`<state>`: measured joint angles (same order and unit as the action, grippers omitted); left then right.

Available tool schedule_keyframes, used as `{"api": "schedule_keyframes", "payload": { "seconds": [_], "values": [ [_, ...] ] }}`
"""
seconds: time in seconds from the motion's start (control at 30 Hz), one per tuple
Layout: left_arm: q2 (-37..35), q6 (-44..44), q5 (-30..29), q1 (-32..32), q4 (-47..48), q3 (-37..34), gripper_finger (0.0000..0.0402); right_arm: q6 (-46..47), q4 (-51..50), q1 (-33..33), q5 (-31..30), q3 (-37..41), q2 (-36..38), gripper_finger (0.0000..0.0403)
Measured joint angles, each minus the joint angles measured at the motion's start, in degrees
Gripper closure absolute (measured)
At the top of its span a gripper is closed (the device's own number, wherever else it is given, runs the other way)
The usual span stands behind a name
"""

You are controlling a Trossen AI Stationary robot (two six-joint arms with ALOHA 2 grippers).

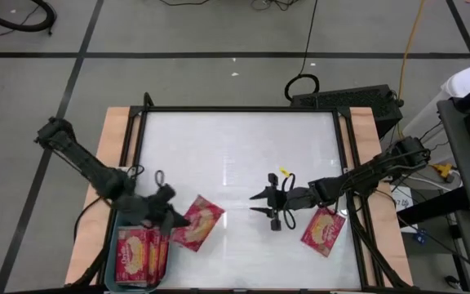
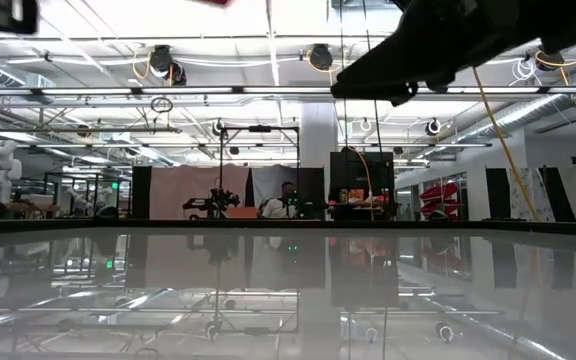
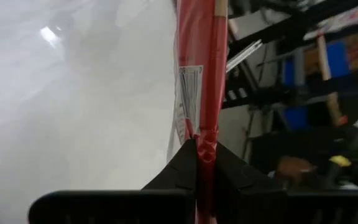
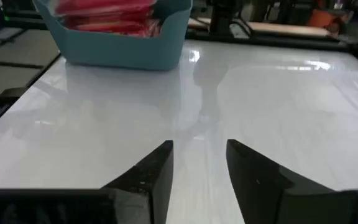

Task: Sort popcorn bags into baskets
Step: Put the red popcorn bag into the blue bin

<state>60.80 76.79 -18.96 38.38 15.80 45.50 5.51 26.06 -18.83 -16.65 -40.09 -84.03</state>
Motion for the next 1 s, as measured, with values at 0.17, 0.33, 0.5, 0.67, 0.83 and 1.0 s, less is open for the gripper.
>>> {"api": "schedule_keyframes", "payload": {
  "seconds": [0.17,0.33,0.5,0.67,0.83,1.0],
  "values": [
    [-4.8,11.6,-8.6,10.0,3.9,0.0,0.0384,-2.4,10.1,0.0,0.2,5.7,0.0,0.0263],
    [-6.1,22.8,-13.1,18.0,9.7,0.0,0.0384,-4.8,19.9,0.0,0.2,11.3,0.0,0.0263],
    [-6.2,33.4,-11.9,23.4,13.7,0.0,0.0384,-3.9,23.1,0.0,0.4,15.6,0.0,0.0263],
    [-5.5,38.7,-10.8,27.2,20.8,5.0,0.0384,-0.7,23.0,0.0,0.3,19.1,0.0,0.0263],
    [-2.0,48.8,-7.9,32.1,34.3,11.9,0.0384,1.2,23.5,0.0,0.3,20.7,0.0,0.0263],
    [1.1,55.9,-1.4,35.0,37.9,14.1,0.0365,0.2,24.9,0.0,0.3,20.7,0.0,0.0264]
  ]
}}
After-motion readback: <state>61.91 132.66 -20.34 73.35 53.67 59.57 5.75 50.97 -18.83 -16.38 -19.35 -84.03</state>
